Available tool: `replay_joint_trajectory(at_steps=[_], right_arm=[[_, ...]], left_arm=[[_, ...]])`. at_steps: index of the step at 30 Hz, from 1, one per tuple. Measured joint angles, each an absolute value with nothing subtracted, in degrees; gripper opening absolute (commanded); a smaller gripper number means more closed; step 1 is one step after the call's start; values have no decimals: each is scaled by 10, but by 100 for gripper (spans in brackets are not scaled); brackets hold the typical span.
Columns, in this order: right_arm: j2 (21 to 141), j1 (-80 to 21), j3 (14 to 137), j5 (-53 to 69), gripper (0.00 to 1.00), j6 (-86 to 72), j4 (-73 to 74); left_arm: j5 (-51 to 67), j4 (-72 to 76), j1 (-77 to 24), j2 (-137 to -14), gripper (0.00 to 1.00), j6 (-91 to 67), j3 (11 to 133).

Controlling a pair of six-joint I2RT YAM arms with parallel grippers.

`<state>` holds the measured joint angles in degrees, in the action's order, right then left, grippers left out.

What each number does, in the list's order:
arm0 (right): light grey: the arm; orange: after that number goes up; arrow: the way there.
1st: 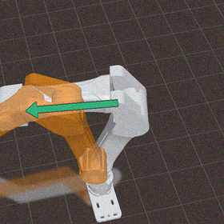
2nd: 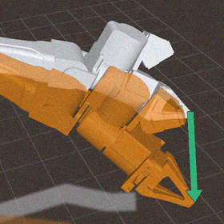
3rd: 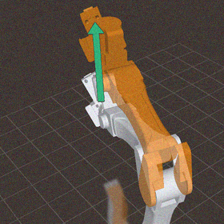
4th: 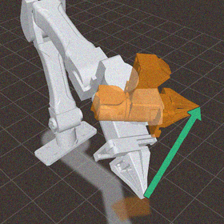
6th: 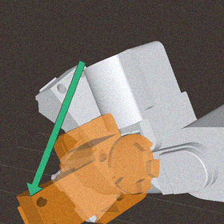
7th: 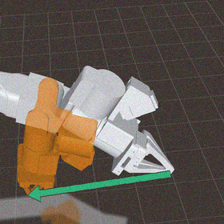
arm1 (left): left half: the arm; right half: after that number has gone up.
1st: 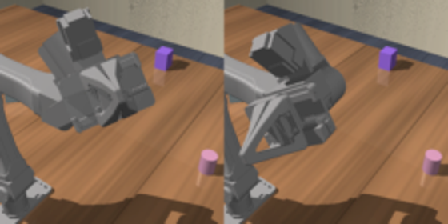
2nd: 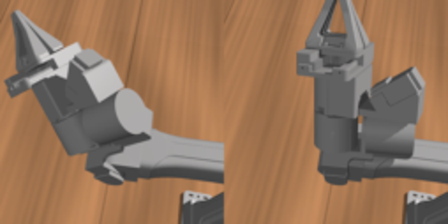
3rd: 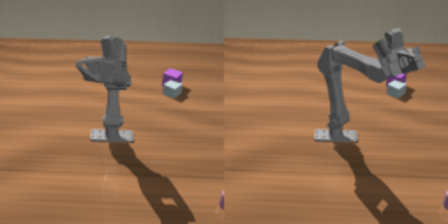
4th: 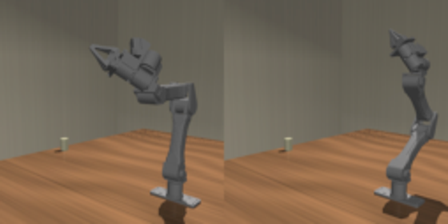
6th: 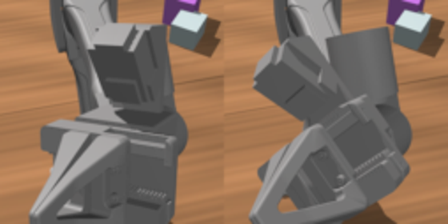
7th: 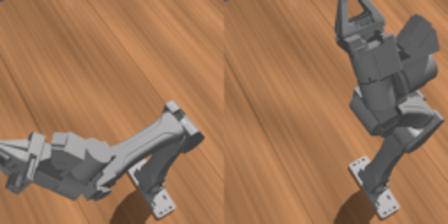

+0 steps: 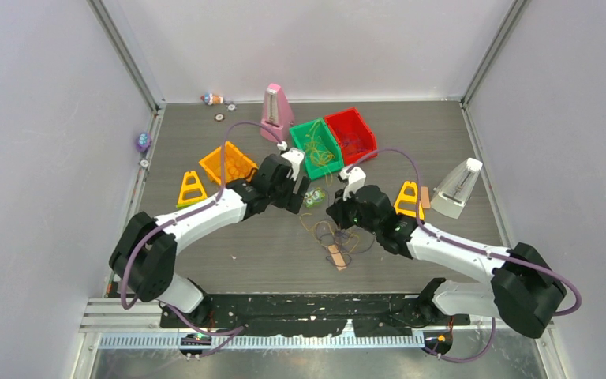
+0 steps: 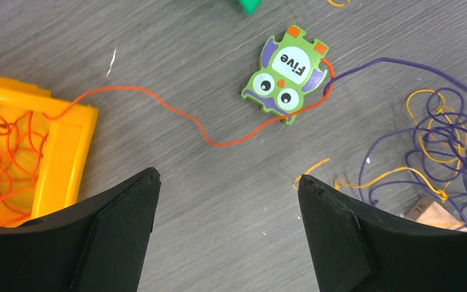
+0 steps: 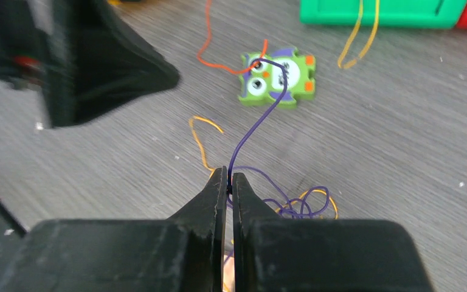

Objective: Untangle the cables

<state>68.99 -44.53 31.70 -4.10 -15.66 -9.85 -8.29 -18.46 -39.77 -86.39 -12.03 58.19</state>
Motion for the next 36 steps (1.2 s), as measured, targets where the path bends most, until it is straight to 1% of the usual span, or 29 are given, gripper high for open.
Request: replay_joint_trajectory(at_steps=[8,9,10,11,12,13,14,15,16,20,25,31,36], right_arm=[[660,-445,403,11,5,-159,-40],[659,-445,411,16,5,-161,-35],[659,-445,417,20,5,-162,-30],[659,-445,422,24,5,-163,-25],[659,-445,425,28,5,-165,-19],[659,-445,428,31,5,-166,-14],[659,-445,429,34,5,-168,-11],[659,-445,430,36,5,-169,-8],[659,-445,430,38,5,-170,-7],[658,-445,430,30,5,-175,3],[653,-433,427,-22,5,-196,26],[631,-394,376,-54,5,-225,22],[635,-392,365,-50,5,-231,17]], left_arm=[[-77,-9,-398,-858,84,-52,470],[-75,10,-398,-858,83,-47,459],[-73,27,-398,-858,80,-42,450],[-71,43,-398,-858,70,-38,443],[-69,56,-398,-859,57,-37,440],[-70,67,-398,-860,42,-36,439],[-71,76,-398,-862,24,-31,440],[-79,79,-398,-866,4,-30,446],[-86,79,-398,-872,0,-31,453],[-123,73,-397,-882,0,-28,477],[-143,41,-368,-881,0,-67,488],[-131,-76,-253,-871,0,-164,541],[-122,-141,-177,-839,0,-222,568]])
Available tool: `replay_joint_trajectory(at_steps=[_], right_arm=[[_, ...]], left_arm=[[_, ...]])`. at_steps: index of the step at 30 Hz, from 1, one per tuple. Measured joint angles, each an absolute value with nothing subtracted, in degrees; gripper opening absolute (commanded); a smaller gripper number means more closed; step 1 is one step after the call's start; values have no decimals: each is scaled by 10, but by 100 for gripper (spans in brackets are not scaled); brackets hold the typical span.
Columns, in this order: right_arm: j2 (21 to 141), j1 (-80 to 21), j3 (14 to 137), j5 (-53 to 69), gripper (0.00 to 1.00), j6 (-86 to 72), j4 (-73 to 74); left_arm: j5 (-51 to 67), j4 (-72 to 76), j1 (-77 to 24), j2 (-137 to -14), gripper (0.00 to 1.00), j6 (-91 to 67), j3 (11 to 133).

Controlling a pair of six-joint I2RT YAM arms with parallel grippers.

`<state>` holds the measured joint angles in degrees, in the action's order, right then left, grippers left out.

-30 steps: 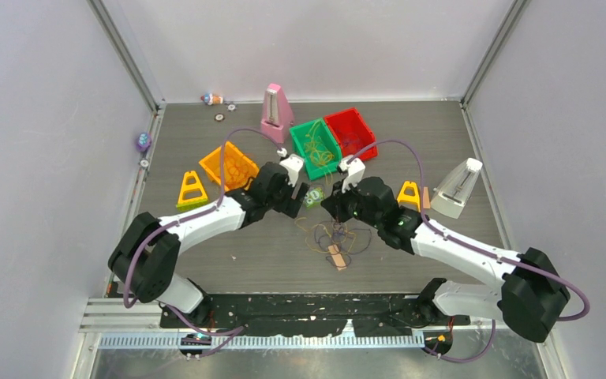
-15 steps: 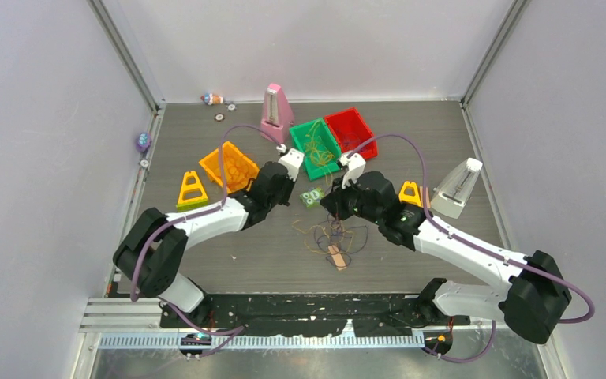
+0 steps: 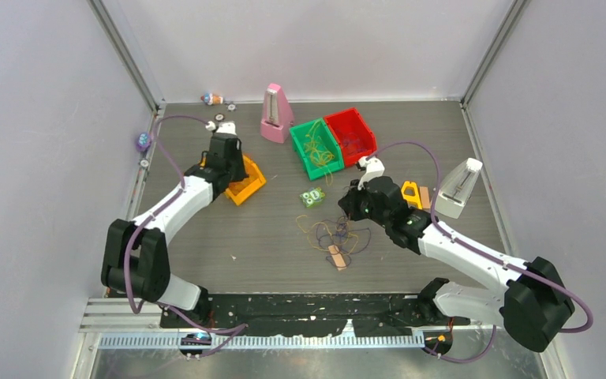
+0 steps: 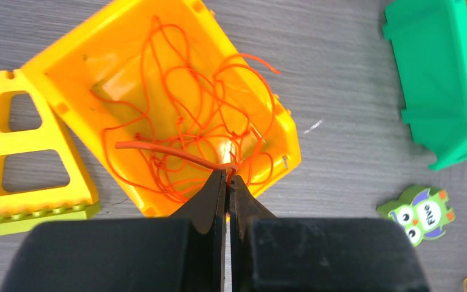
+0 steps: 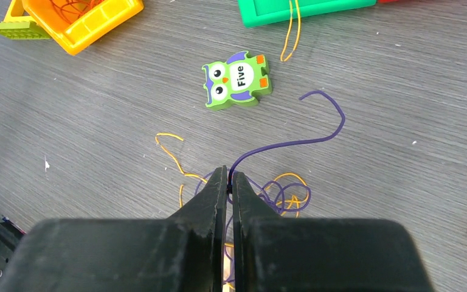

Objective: Untangle the cables

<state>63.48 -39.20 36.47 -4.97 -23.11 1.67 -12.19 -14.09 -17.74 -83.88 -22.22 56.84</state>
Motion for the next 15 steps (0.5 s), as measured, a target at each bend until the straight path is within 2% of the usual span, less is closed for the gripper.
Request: replay_joint_trajectory(at_steps=[4,10,15], right_arm=[[644,-392,365,-39,5,-233,7],[650,-392,365,-29,5,-238,-2],[652,-392,365,-26,5,-240,-4]], left_arm=[[-114,-198,-137,-857,0,-252,623],[-109,-293,-99,-1050,0,-257,811],[-113,-365,-97,-1144,0,-255,845]])
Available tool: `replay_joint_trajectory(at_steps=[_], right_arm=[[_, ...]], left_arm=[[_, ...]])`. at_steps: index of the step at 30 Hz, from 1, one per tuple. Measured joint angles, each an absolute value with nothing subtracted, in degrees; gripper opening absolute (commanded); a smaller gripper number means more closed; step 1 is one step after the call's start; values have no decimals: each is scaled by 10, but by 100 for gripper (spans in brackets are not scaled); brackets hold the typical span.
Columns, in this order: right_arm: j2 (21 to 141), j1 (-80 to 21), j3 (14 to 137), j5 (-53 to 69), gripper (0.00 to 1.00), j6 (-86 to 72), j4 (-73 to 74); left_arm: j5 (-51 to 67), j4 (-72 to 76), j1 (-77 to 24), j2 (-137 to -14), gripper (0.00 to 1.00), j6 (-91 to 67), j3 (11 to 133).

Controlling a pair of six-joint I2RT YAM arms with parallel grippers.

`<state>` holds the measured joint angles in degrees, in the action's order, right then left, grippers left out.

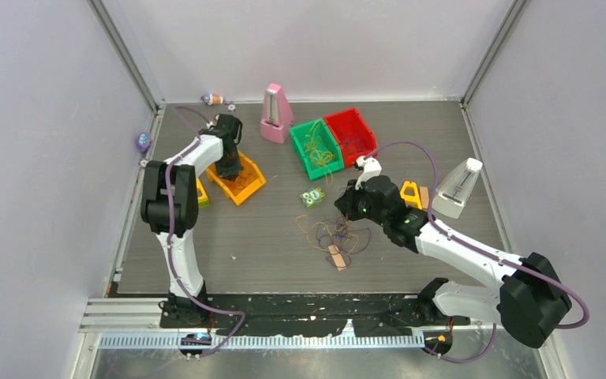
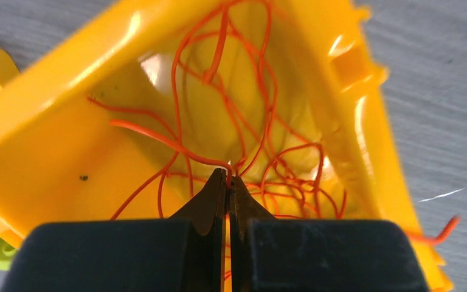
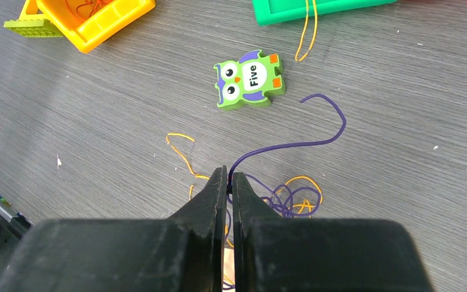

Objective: Untangle the cables

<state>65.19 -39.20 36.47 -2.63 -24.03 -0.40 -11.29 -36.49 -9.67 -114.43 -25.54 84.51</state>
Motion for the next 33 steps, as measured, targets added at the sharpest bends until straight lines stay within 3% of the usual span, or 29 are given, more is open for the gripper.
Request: replay_joint_trajectory(at_steps=[5,7,9,19,23,33], right_arm=[[653,-392,364,-26,5,-242,-4],[655,-392,364,-26,5,-242,-4],[658,-392,364,-24,5,-242,-5],[682,-392,364,-18,5,-242,-6],[683,-392,365,-17,6,-241,-5],[703,-392,446,-16,11,-192,70]], left_arm=[[-109,-418,-95,-1149,1,-253,862],[-107,-419,-93,-1145,10,-252,871],[-104,-420,-93,-1132,20,-250,871],[-69,-391,-94,-961,90,-249,803],[-62,-385,-103,-922,99,-249,795],[-61,-343,-224,-750,100,-250,685]])
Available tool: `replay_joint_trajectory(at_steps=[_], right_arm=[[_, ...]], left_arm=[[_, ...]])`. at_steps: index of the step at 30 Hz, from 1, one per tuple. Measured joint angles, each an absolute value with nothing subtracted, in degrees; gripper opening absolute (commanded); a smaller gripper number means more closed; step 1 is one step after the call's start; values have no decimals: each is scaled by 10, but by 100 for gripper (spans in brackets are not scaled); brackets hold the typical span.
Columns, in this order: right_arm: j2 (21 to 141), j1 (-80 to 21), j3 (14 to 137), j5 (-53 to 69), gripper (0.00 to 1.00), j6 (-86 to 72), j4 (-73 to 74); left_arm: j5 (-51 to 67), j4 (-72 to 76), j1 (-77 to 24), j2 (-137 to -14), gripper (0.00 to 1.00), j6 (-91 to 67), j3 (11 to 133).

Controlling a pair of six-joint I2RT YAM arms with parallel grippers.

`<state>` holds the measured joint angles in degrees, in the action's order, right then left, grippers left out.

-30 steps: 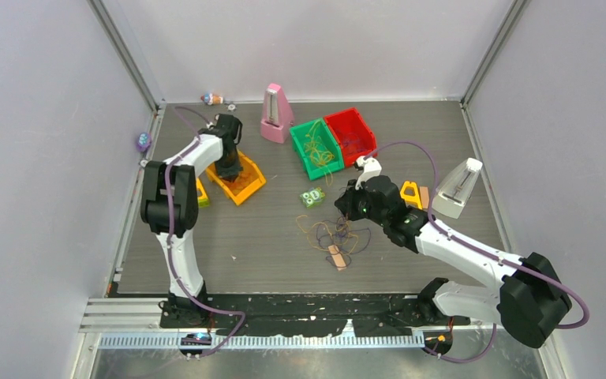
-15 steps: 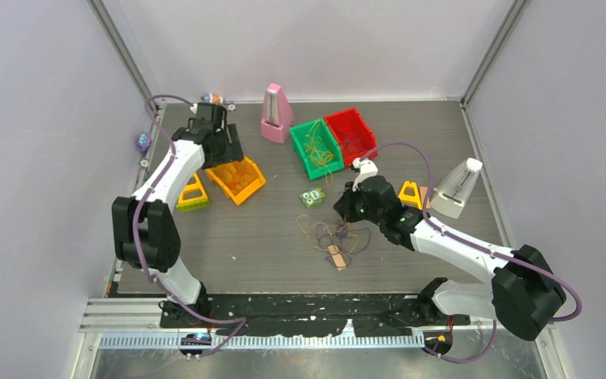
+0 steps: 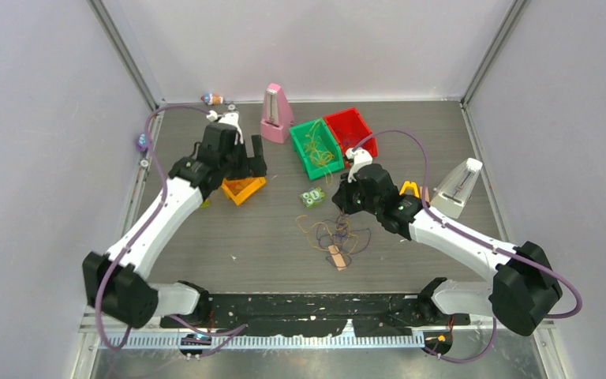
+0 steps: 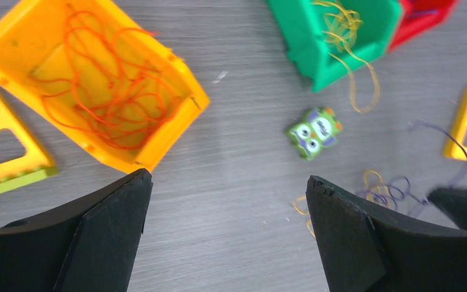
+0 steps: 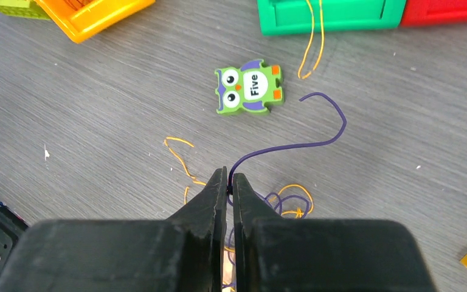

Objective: Untangle the cables

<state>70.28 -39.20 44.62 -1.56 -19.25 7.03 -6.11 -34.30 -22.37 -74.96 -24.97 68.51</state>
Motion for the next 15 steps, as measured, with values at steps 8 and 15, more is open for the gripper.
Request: replay_joint_trajectory(at_steps=[8,15], right_arm=[[704,-391,467,-23,14,-185,105],[702,-360,445,-41,37,-208,130]], left_arm=[[-24,-135,-308,-597,99,-228,456],[31,69,-373,-607,97,-199,295]])
